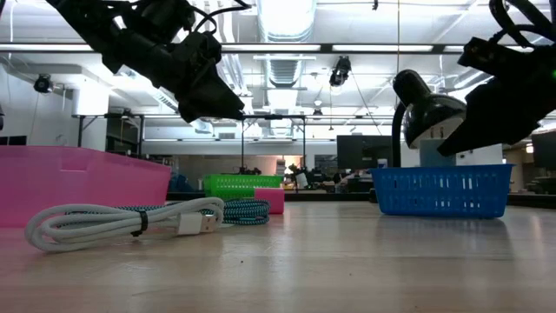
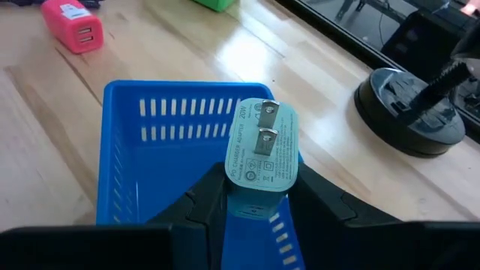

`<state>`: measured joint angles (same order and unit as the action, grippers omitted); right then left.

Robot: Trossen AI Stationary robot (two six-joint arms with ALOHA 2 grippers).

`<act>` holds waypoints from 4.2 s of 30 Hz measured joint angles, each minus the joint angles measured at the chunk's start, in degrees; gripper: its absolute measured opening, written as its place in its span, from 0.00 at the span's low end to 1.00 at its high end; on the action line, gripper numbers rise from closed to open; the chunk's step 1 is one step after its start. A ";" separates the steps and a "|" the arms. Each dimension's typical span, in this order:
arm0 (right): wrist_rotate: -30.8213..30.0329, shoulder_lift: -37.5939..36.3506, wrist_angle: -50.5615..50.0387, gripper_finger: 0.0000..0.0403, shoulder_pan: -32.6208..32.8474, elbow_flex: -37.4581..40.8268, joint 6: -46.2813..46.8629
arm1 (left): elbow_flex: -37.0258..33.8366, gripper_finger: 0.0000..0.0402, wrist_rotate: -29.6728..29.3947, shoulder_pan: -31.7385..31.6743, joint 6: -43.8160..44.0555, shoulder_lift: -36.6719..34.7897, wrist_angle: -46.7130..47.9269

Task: Pick and place items into bin
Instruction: Put the blue charger adapter into the blue bin, then put the pink charger adapter into the blue bin

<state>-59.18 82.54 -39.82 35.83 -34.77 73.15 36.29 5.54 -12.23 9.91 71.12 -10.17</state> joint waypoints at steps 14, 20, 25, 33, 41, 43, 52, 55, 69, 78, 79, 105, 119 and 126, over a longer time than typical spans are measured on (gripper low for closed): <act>-0.20 -1.14 5.21 0.26 -0.39 0.07 -12.06 | 0.00 0.35 -0.01 0.00 -0.19 0.02 -0.16; 4.93 -5.10 6.93 0.26 -0.42 0.18 -20.00 | -0.02 0.35 -0.02 0.00 -0.18 0.02 -0.14; 9.53 -9.77 10.75 0.26 -0.40 0.43 -29.39 | -0.02 0.35 -0.02 0.00 -0.30 0.02 -0.09; 11.68 -18.23 20.45 0.26 -1.20 5.53 -37.18 | -0.07 0.35 -0.02 0.00 -0.35 0.02 -0.09; 17.70 -27.17 31.39 0.26 -4.99 13.79 -40.54 | -0.09 0.35 -0.02 -0.01 -0.36 0.02 -0.16; 20.82 -29.19 35.41 0.26 -6.37 16.04 -43.75 | -0.11 0.35 0.00 0.00 -0.35 0.02 -0.38; 25.12 -33.51 38.87 0.26 -14.33 20.41 -46.42 | -0.11 0.35 -0.02 -0.02 -0.35 0.02 -1.34; 27.08 -33.13 38.96 0.26 -16.76 20.70 -46.42 | -0.11 0.35 -0.01 -0.01 -0.37 0.02 -1.34; 31.39 -27.14 39.27 0.26 -22.75 20.66 -46.85 | -0.13 0.35 -0.02 0.00 -1.53 0.02 -1.36; 31.26 -22.77 42.05 0.26 -25.25 20.66 -46.41 | -0.13 0.35 -0.02 0.00 -1.55 0.02 -1.36; 31.35 -22.52 42.43 0.27 -25.43 20.66 -46.54 | -0.13 0.35 -0.01 -0.01 -1.55 0.02 -1.35; 31.15 -22.02 43.70 0.41 -25.38 20.66 -46.17 | -0.17 0.35 -0.02 0.00 -1.59 0.02 -1.34; 31.15 -22.01 65.54 0.40 -24.43 20.66 -51.86 | -0.28 0.35 -0.01 0.00 -1.48 0.02 -1.34; 47.90 -22.03 85.12 0.37 -22.10 23.16 -73.16 | -0.28 0.35 -0.01 -0.02 -1.42 0.02 -1.52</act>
<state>-11.28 60.51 45.30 13.74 -11.60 -0.01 36.01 5.53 -12.25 8.49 71.13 -11.69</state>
